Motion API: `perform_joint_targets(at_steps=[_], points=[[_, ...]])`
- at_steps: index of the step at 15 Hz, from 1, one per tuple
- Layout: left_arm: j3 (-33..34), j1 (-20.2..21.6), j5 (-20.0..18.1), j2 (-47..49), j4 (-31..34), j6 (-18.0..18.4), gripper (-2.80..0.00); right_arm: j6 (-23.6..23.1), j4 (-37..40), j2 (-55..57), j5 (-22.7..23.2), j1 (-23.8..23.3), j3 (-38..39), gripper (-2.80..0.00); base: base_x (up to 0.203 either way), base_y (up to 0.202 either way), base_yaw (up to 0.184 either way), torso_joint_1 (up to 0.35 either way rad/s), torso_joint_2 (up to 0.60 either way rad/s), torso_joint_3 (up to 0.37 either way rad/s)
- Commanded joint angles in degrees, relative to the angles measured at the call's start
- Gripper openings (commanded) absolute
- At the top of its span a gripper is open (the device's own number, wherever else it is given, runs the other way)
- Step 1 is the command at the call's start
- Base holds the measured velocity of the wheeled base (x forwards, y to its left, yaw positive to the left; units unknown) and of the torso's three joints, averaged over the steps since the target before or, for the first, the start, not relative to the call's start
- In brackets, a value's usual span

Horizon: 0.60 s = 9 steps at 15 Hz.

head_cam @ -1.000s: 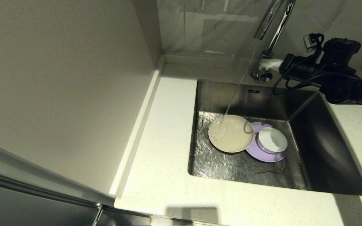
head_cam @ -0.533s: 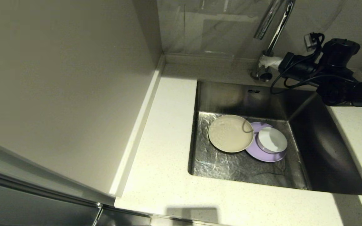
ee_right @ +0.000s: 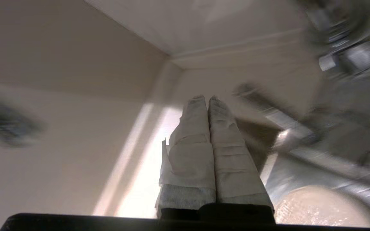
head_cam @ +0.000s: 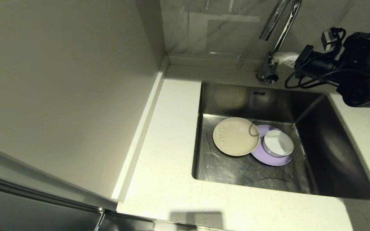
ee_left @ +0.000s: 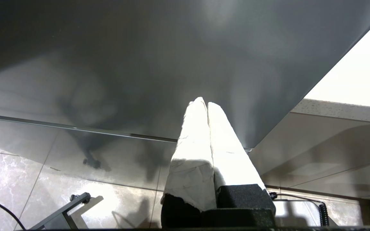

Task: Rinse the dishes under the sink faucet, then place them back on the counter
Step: Turn off the faucet

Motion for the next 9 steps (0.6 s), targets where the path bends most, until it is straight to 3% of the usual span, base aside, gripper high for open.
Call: perform_joint_targets(at_steps=[1, 4, 6, 7, 9], points=[[0.0, 0.0, 0.0, -0.2, 0.0, 0.0, -2.80, 3.4, -0.9, -6.5, 1.8, -0.2, 5.1, -2.80, 0.000, 0.000, 0.000, 0.000, 0.00, 0.000], [0.0, 0.0, 0.0, -0.2, 0.0, 0.0, -2.80, 3.9, -1.5, -14.2, 9.3, -3.4, 16.1, -2.80, 0.000, 0.000, 0.000, 0.000, 0.00, 0.000], [0.0, 0.0, 0.0, -0.2, 0.0, 0.0, -2.80, 0.6, 0.0, -17.9, 12.0, -6.3, 24.1, -2.80, 0.000, 0.000, 0.000, 0.000, 0.00, 0.000], [0.0, 0.0, 0.0, -0.2, 0.0, 0.0, -2.80, -1.8, 4.2, -18.9, 12.6, -7.5, 26.2, -2.80, 0.000, 0.000, 0.000, 0.000, 0.00, 0.000], [0.0, 0.0, 0.0, -0.2, 0.0, 0.0, -2.80, -5.7, 20.7, -20.1, 11.8, -9.4, 25.3, -2.80, 0.000, 0.000, 0.000, 0.000, 0.00, 0.000]])
